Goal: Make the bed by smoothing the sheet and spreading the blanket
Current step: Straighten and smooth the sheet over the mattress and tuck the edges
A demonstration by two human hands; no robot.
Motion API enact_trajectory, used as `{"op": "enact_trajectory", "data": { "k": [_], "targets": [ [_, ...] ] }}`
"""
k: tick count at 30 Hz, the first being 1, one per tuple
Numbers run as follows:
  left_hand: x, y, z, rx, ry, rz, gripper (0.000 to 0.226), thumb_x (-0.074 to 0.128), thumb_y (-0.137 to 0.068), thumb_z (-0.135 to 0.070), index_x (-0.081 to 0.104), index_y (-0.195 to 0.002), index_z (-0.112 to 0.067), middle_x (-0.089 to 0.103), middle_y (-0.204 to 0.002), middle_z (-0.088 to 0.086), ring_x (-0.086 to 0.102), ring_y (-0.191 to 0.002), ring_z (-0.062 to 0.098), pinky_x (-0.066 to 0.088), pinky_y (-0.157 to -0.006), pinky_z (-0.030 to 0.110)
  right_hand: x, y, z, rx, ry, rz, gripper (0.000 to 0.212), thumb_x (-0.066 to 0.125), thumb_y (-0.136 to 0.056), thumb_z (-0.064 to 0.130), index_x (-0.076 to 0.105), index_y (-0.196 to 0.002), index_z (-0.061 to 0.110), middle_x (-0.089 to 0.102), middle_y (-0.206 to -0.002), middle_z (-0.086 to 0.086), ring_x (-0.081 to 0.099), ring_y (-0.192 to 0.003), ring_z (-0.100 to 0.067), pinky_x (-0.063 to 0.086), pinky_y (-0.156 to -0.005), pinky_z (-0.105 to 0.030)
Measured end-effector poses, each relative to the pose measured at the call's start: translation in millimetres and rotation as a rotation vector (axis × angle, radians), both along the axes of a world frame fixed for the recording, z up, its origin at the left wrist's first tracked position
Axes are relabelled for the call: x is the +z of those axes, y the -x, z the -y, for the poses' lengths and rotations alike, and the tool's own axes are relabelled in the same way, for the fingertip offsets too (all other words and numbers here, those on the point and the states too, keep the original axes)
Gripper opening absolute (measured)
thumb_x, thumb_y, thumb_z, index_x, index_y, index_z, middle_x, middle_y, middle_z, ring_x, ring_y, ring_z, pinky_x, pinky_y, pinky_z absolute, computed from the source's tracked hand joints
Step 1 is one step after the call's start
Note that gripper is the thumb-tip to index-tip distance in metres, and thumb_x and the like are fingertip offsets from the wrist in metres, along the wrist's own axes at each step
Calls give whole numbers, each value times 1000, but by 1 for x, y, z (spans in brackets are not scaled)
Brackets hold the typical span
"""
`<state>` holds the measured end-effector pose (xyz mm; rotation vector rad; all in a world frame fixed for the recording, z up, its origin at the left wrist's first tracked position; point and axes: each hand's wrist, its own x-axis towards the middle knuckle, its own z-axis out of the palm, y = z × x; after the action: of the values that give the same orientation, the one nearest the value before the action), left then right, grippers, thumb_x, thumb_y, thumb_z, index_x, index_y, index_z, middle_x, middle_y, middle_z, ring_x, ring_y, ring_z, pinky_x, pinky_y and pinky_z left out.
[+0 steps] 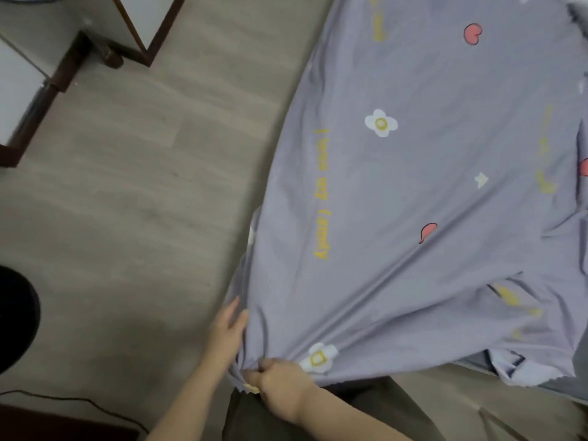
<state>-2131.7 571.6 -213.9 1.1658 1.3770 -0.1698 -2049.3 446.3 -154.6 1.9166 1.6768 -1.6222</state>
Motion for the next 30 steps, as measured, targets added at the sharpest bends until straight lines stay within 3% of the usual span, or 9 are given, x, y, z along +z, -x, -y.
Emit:
{"op": "enact_trajectory", "data": {
  "k": [3, 6, 10, 13, 16, 20, 23, 26, 30],
  "targets": [
    [-14, -21, 12, -83, 90, -2, 46, 51, -99, -15, 42, -144, -6, 46, -146, 11, 43, -134, 22, 32, -108, 27, -19, -11, 4, 62, 41, -56, 61, 47, -94, 16, 27, -149, 34, 40, -137, -16, 43, -120, -36, 36, -101, -44],
    [-30, -32, 6, -127, 102, -64, 42, 44, -102, -22, 47, -140, -5, 49, -144, 13, 46, -133, 25, 35, -104, 30, -35, -36, 17, -121, -21, -35, 58, 49, -94, 22, 30, -147, 36, 39, -140, -6, 42, -124, -29, 40, -101, -40],
    [-41, -46, -1, -67, 144, -76, 38, 37, -104, -31, 59, -123, -7, 57, -134, 11, 53, -124, 26, 41, -106, 41, -54, -92, 60, -446, -113, 239, 58, 53, -87, 27, 37, -143, 32, 35, -145, -1, 44, -126, -25, 42, -100, -34],
    [-50, -60, -8, 124, 98, -114, 43, 35, -104, -29, 52, -132, -1, 56, -134, 15, 53, -122, 32, 43, -104, 46, -65, -134, 108, -521, 71, 504, 70, 64, -80, 40, 32, -141, 38, 31, -144, 2, 41, -127, -23, 44, -98, -37],
    [-60, -75, -20, 344, 133, -72, 41, 39, -104, -27, 44, -136, -2, 55, -131, 16, 57, -114, 38, 50, -82, 41, -75, -166, 152, -545, 210, 669, 59, 61, -82, 42, 35, -135, 37, 36, -136, 5, 41, -121, -21, 42, -93, -36],
    [-74, -88, -33, 393, 270, -117, 10, 49, -99, -35, 52, -100, -25, 58, -88, 1, 52, -69, 15, 37, -57, 24, -86, -199, 180, -422, 205, 695, 40, 66, -79, 37, 50, -117, 35, 49, -120, 8, 48, -113, -19, 36, -89, -34],
    [-85, -91, -37, 434, 297, -161, 25, 50, -99, -31, 48, -77, -20, 57, -57, -4, 46, -53, 10, 34, -49, 21, -91, -207, 185, -328, 117, 574, 16, 69, -76, 30, 54, -81, 29, 58, -85, 7, 60, -88, -17, 34, -72, -30],
    [-87, -90, -41, 473, 108, -232, 26, 55, -98, -26, 53, -74, -16, 59, -73, 13, 49, -59, 21, 41, -49, 23, -92, -201, 193, -391, 67, 472, 21, 67, -79, 18, 46, -75, 23, 56, -76, 2, 58, -76, -23, 30, -62, -30],
    [-82, -87, -40, 346, -214, -470, 35, 57, -95, -21, 65, -109, 10, 63, -113, 32, 61, -104, 44, 47, -85, 44, -90, -189, 208, -376, 93, 375, 10, 63, -82, 19, 53, -82, 17, 60, -87, -2, 59, -83, -26, 37, -68, -34]
  ]
}}
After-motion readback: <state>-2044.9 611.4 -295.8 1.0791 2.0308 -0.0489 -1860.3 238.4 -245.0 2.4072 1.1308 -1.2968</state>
